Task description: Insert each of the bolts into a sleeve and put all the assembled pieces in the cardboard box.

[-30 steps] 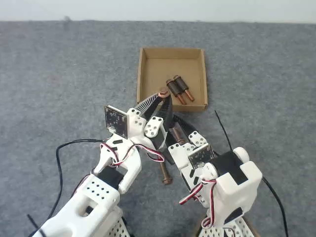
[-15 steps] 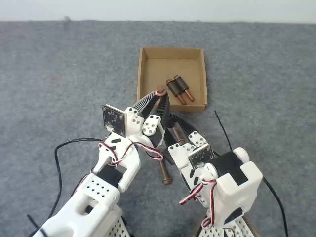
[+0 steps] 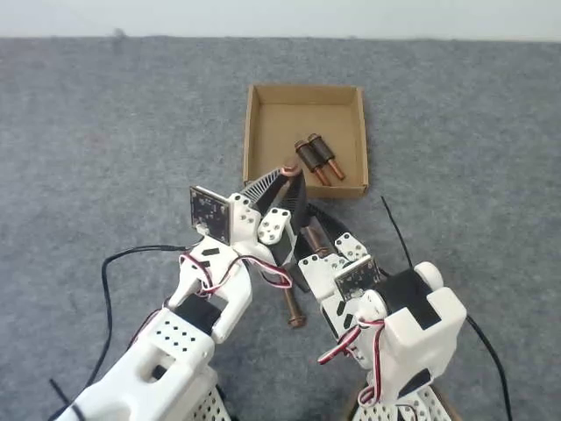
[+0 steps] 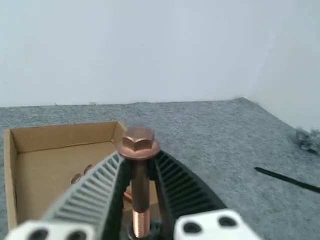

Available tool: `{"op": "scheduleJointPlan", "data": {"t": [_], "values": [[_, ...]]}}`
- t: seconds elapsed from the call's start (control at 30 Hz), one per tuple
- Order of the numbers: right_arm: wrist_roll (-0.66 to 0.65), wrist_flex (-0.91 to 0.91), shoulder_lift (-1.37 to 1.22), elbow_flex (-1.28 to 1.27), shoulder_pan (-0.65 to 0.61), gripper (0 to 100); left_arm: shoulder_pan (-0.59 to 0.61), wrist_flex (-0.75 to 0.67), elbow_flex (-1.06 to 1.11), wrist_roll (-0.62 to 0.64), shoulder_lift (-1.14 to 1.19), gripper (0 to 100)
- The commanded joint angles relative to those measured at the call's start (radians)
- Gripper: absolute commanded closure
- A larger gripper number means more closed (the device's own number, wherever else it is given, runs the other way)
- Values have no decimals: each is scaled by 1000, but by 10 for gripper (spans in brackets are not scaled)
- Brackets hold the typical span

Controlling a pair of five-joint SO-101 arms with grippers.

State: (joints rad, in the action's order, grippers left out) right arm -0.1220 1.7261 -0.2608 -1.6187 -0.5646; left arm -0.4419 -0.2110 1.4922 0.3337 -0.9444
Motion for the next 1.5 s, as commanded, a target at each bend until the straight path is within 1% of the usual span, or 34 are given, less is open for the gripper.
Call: {"op": "scheduleJointPlan", "data": {"t": [0.0,0.3,0.77,0.93,1.07,1.17,1.37,1.47], "values": [[-8,18,35,-23,15,991,-9,20,-42,3,0,990],[-11,18,35,-23,16,991,-17,77,-31,5,0,990],[-9,22,42,-25,42,991,-31,80,1,3,0,990],[-9,22,42,-25,42,991,-55,135,2,3,0,990],[-9,22,42,-25,42,991,-58,141,5,3,5,990],[-9,22,42,-25,42,991,-61,133,1,2,81,990],[-9,22,42,-25,53,991,-31,132,-122,-2,333,982],[-8,22,42,-25,56,991,-26,127,-154,-2,397,962]]}}
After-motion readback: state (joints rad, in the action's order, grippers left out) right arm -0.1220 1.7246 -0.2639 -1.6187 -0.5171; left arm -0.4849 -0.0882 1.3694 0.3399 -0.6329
